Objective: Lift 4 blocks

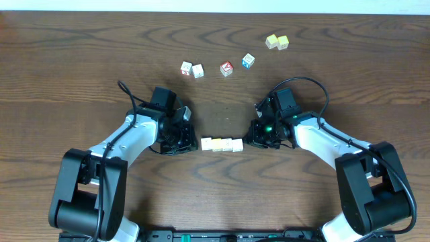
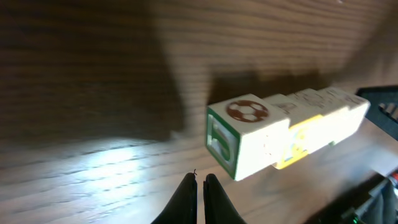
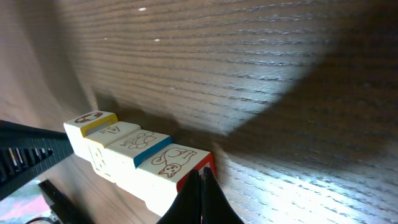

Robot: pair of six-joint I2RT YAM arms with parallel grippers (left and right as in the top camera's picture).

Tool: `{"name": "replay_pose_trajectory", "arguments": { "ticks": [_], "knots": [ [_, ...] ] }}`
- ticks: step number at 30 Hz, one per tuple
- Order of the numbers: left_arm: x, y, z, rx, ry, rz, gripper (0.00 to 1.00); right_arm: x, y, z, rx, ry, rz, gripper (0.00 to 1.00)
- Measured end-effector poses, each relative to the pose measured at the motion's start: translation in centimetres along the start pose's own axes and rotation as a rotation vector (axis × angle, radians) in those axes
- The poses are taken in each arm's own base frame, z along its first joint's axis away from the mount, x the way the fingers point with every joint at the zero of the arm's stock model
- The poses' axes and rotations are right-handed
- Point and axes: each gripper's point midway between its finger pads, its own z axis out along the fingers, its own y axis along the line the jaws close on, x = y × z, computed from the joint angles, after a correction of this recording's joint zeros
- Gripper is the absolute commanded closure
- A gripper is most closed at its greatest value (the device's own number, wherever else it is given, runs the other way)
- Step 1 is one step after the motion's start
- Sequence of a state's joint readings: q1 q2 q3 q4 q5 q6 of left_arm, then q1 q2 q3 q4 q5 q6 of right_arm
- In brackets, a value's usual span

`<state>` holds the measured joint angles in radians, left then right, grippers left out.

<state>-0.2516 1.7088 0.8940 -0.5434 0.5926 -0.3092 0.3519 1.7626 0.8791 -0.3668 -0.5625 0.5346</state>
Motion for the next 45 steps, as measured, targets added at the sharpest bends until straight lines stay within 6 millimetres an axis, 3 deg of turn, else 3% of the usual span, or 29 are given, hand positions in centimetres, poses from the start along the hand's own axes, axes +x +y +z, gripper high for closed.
{"name": "replay_pose_trajectory", "arguments": {
  "ticks": [6,15,24,45],
  "knots": [
    [-0.5,0.8,0.0,-0.049,-0.025,-0.007,0.93,0.0,-0.8,-0.1,0.034,-0.003,0.018,0.99],
    [-2.0,0.4,0.0,-0.042,-0.090,-0.034,0.93,0.2,-1.5,-0.2,0.063,0.003,0.033,0.99],
    [-1.3,-1.1,0.8,-0.036,-0.076,-0.012,0.93,0.5,-1.3,0.1,0.071,0.008,0.022,0.99],
    [-1.9,-0.8,0.8,-0.053,-0.106,-0.041,0.92,0.7,-1.6,0.0,0.088,0.010,0.046,0.99]
  ]
}}
